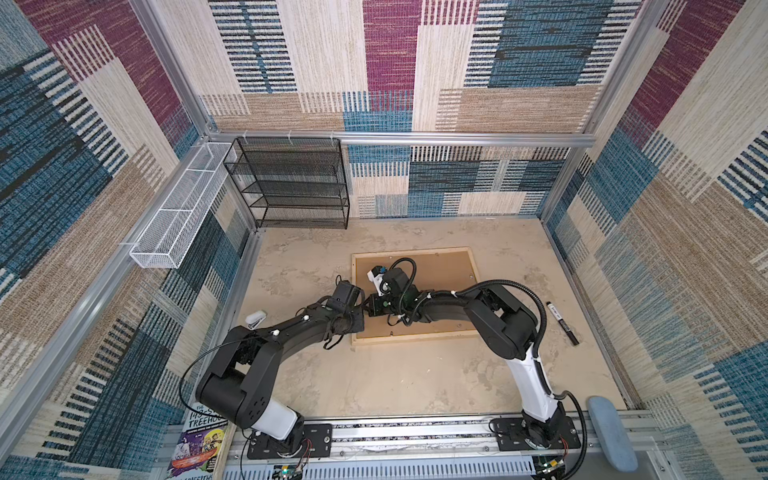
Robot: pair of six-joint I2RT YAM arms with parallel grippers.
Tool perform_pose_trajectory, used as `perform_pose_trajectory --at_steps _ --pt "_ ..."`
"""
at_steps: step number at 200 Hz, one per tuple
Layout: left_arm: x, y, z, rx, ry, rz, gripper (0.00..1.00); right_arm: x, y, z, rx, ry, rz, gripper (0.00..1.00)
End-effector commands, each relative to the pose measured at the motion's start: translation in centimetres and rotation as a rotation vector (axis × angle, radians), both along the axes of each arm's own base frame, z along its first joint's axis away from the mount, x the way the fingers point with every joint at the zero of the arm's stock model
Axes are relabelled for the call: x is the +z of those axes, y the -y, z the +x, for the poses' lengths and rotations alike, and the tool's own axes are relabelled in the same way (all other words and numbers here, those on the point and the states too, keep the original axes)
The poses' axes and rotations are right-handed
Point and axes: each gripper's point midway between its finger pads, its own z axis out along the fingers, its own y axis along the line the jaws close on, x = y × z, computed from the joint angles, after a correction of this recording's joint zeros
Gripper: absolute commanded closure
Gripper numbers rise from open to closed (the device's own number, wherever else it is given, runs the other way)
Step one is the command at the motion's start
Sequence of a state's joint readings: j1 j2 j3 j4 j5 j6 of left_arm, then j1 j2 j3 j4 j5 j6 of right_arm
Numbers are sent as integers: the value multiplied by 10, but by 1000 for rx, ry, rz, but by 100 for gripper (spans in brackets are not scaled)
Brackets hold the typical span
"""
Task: Put the photo into the frame
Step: 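Press the metal tab toward the frame edge with the right gripper tip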
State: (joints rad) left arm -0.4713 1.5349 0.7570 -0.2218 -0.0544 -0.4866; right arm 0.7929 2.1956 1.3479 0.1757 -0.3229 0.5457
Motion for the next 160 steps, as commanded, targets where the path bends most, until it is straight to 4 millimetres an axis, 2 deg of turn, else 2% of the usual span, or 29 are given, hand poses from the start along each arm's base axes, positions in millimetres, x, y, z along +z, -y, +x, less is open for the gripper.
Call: perform_pose_trajectory --at_steps 1,40,122,160 --pt "-3 13 -14 -74 -58 -46 98 -31 17 -8 -14 -25 -168 100" --pt "-2 13 -15 -79 -55 -53 98 -36 19 -4 -41 -9 -223 100" --pt "-2 18 -19 -109 -60 -62 98 -47 10 -1 -53 -43 -190 100" --pt "-2 22 -18 -120 -55 -61 99 -40 -1 -6 -26 -79 -115 100"
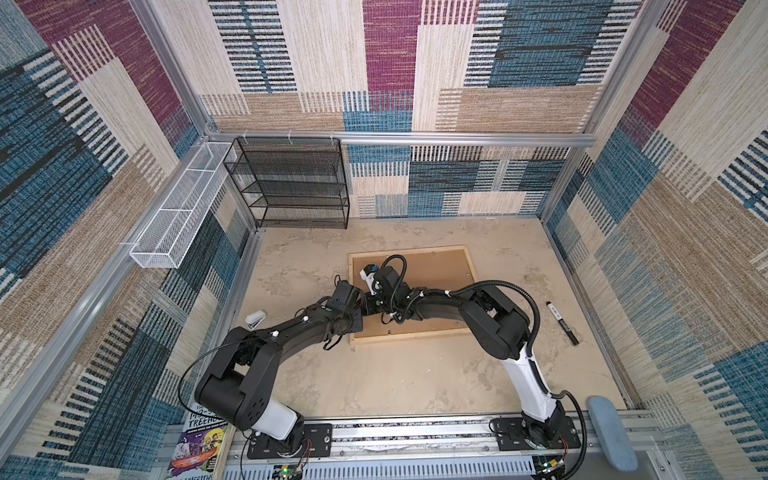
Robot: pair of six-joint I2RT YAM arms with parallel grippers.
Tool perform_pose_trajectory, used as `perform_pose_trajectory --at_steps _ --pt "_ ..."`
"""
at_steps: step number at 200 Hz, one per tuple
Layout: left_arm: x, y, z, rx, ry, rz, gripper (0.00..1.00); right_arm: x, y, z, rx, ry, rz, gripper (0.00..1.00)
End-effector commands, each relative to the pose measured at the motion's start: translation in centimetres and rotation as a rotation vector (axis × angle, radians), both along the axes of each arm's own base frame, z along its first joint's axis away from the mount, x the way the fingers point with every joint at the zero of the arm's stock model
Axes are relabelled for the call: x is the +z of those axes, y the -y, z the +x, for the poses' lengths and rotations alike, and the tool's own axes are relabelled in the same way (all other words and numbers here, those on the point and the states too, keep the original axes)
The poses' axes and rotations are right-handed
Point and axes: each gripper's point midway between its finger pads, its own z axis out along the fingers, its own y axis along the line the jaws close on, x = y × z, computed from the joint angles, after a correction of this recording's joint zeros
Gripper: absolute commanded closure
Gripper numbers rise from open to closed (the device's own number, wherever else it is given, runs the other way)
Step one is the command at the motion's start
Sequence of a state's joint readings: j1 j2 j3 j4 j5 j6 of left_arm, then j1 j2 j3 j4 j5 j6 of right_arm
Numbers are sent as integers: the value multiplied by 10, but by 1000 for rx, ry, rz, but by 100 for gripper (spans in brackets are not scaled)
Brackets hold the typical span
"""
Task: Put the photo into the frame
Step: 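Press the metal tab toward the frame edge with the right gripper tip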
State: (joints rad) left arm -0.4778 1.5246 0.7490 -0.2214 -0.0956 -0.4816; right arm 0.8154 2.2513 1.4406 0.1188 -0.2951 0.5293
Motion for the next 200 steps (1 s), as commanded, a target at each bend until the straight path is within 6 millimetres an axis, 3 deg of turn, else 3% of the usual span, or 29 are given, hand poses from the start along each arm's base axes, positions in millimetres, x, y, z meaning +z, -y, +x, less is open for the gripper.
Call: perform_pose_trajectory --at_steps 1,65,200 --pt "-3 27 -19 -128 -76 -93 99 -34 14 -10 -38 -89 -84 100" --pt "-5 28 -16 -99 -78 -103 100 -33 25 -23 -37 -101 -78 100" --pt "-3 41 -20 -151 -80 -169 100 -50 19 -9 -110 -124 -56 100"
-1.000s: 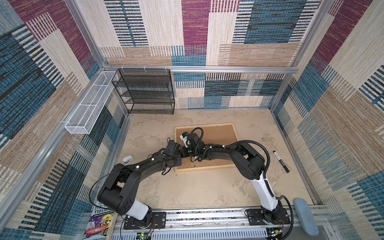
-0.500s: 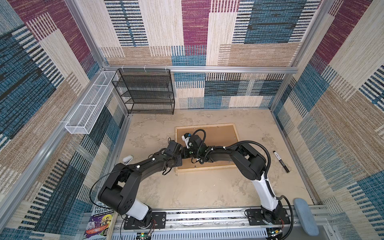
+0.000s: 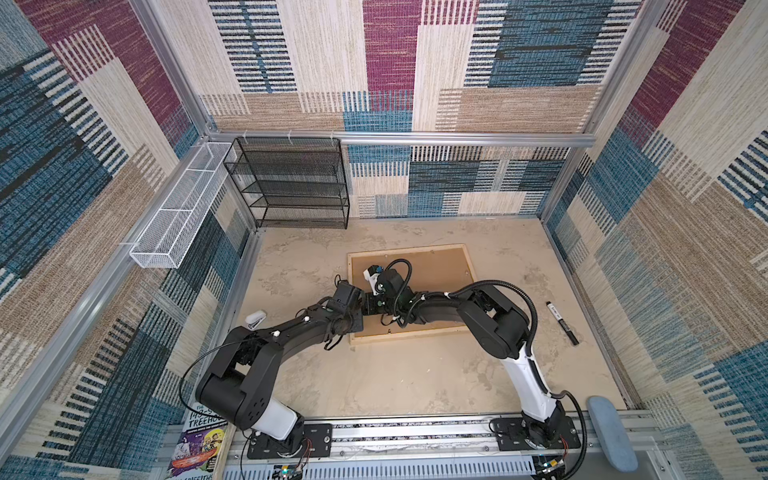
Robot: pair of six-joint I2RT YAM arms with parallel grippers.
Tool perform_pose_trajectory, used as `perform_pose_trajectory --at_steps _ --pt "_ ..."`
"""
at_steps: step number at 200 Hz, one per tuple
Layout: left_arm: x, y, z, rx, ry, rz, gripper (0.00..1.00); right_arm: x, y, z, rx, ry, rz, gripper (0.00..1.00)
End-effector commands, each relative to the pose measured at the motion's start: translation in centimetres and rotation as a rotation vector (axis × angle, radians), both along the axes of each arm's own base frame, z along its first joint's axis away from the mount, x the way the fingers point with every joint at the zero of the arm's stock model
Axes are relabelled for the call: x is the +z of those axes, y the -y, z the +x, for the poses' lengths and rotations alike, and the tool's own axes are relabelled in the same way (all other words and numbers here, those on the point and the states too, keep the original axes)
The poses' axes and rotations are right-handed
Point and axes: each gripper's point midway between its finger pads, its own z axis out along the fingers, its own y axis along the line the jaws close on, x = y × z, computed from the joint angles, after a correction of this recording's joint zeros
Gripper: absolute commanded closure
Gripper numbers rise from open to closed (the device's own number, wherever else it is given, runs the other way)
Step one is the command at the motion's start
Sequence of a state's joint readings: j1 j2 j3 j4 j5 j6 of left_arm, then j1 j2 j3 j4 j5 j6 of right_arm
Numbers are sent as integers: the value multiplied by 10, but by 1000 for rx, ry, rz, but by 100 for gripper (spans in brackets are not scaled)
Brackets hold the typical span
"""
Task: Put the photo into the frame
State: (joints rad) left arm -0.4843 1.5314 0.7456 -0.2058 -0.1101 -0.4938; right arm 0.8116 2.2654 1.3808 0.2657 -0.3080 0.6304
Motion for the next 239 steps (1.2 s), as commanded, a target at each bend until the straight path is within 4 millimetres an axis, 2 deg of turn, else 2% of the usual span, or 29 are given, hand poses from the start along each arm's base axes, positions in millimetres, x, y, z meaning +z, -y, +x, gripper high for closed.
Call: perform_pose_trajectory --at_steps 1,239 --pt "-1 41 -21 -163 -87 -173 100 -46 20 -11 -51 -98 -142 100" --pt "-1 46 -24 -189 -91 -184 100 -61 30 2 -96 -116 -168 100"
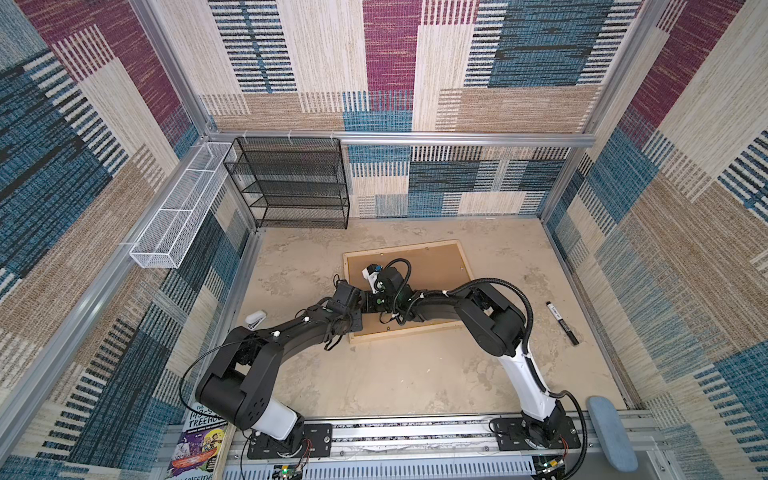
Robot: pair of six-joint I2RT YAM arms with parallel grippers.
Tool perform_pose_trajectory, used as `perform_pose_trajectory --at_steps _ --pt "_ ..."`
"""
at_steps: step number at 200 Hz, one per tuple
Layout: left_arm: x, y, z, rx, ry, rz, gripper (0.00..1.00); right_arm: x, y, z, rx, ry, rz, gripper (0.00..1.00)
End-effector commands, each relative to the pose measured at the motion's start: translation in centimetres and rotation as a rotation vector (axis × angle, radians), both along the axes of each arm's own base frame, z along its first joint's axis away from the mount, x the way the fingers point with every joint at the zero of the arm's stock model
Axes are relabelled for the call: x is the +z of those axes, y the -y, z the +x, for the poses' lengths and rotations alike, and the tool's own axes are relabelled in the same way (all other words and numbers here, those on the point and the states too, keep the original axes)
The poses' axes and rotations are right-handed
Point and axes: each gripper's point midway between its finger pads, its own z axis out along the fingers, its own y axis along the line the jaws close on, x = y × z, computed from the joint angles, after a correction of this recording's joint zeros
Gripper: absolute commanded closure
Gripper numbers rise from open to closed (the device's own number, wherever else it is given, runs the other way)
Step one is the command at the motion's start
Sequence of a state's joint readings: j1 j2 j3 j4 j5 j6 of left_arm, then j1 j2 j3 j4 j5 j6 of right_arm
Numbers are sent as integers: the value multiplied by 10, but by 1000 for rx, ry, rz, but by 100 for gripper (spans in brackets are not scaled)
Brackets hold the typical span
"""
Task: Put the photo into the frame
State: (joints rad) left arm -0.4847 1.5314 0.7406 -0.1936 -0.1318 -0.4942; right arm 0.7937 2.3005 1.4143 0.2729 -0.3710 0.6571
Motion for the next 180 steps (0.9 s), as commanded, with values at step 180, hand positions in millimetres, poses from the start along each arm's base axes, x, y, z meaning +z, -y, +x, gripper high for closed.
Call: perform_pose_trajectory --at_steps 180 --pt "25 20 -6 -67 -62 -88 72 16 40 -7 -49 87 -151 65"
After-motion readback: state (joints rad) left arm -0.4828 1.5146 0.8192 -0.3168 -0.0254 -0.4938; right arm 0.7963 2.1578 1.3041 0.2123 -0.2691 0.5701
